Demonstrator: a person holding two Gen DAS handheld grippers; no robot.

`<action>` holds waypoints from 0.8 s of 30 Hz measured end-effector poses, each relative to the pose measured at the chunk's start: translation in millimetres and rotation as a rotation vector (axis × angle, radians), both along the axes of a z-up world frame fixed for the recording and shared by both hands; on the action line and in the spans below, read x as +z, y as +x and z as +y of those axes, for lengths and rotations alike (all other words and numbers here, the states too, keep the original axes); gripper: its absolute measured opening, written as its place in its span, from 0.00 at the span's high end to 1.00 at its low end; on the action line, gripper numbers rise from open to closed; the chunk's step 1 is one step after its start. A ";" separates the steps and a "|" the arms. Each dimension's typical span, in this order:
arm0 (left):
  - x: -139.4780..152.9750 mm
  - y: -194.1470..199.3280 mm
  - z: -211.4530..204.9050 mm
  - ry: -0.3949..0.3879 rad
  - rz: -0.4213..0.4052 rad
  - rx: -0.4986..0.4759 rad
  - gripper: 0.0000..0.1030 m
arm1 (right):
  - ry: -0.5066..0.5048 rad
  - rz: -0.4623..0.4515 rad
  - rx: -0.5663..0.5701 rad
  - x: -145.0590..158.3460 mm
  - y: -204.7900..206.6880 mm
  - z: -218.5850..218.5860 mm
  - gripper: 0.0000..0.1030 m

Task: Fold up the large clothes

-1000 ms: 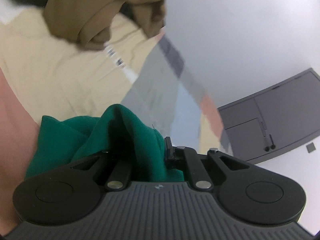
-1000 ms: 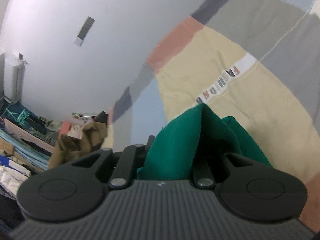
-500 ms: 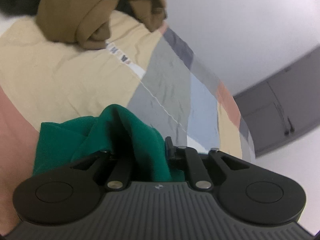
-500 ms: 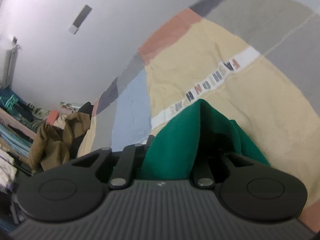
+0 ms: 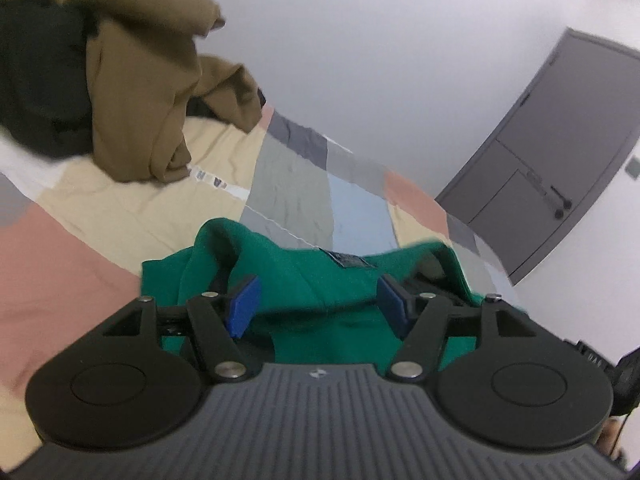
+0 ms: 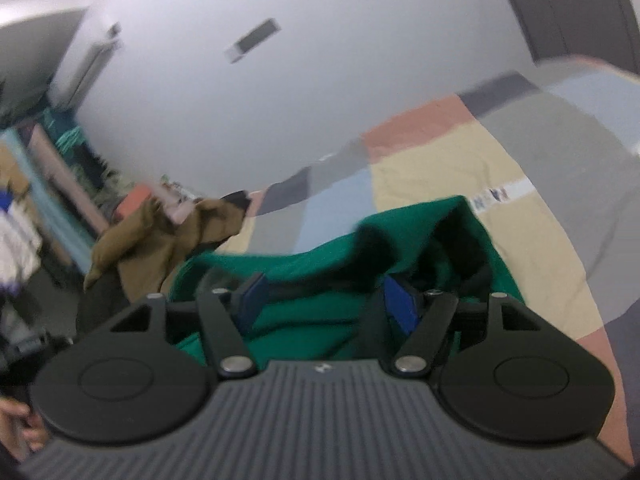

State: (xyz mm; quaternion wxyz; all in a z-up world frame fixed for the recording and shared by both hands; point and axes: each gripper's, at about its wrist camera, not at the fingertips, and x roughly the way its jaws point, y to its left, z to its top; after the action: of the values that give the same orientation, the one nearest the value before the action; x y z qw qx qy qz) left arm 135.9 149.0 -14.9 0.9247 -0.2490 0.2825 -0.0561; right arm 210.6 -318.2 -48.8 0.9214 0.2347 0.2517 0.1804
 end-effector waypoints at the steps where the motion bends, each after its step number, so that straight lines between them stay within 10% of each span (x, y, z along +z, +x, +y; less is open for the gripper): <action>1: 1.9 -7.5 -6.0 0.022 -0.006 0.003 0.32 | -0.026 -0.019 0.018 3.2 -7.0 8.6 0.34; 12: -43.6 -7.2 -63.6 0.157 0.120 -0.053 0.25 | -0.205 -0.001 0.134 -3.5 5.2 87.2 0.44; 24: -65.9 14.7 -58.3 0.085 0.146 -0.052 0.17 | -0.450 0.181 0.152 -6.8 86.5 156.2 0.57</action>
State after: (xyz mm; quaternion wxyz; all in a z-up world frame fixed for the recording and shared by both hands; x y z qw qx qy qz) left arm 150.6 90.8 -80.7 0.9096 -0.2057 0.3576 -0.0497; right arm 297.1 -162.1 -55.6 0.9079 0.0195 0.3840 0.1669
